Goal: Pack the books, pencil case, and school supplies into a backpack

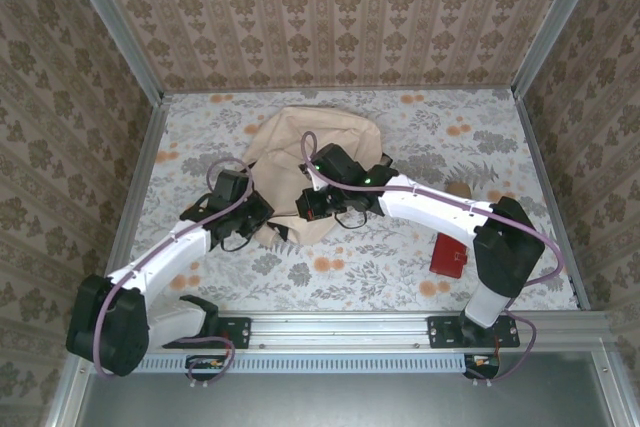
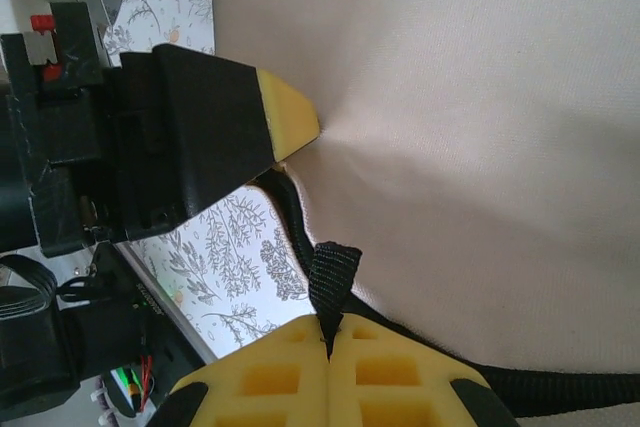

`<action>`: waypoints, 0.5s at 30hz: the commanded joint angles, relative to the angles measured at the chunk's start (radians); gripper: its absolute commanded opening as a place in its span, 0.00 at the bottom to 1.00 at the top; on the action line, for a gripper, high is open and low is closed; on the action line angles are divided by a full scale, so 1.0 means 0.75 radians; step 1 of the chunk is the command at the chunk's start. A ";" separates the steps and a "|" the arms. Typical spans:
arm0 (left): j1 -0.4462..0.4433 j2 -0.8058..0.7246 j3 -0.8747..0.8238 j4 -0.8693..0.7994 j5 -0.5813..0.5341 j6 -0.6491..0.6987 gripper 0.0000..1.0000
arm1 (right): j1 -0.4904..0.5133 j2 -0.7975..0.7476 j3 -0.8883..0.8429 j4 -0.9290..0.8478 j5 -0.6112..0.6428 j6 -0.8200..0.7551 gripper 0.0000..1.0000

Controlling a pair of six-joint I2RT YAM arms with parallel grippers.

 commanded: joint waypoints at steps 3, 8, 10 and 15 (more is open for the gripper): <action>-0.008 -0.002 0.020 -0.070 -0.068 0.034 0.00 | -0.034 -0.128 -0.050 -0.014 0.344 0.026 0.00; 0.031 -0.008 -0.034 -0.142 -0.125 0.037 0.00 | -0.078 -0.266 -0.113 -0.170 0.719 0.087 0.00; 0.041 -0.003 -0.049 -0.151 -0.130 0.037 0.00 | -0.092 -0.287 -0.120 -0.248 0.819 0.110 0.00; 0.054 -0.006 -0.073 -0.149 -0.126 0.037 0.00 | -0.162 -0.272 -0.147 -0.296 0.883 0.158 0.00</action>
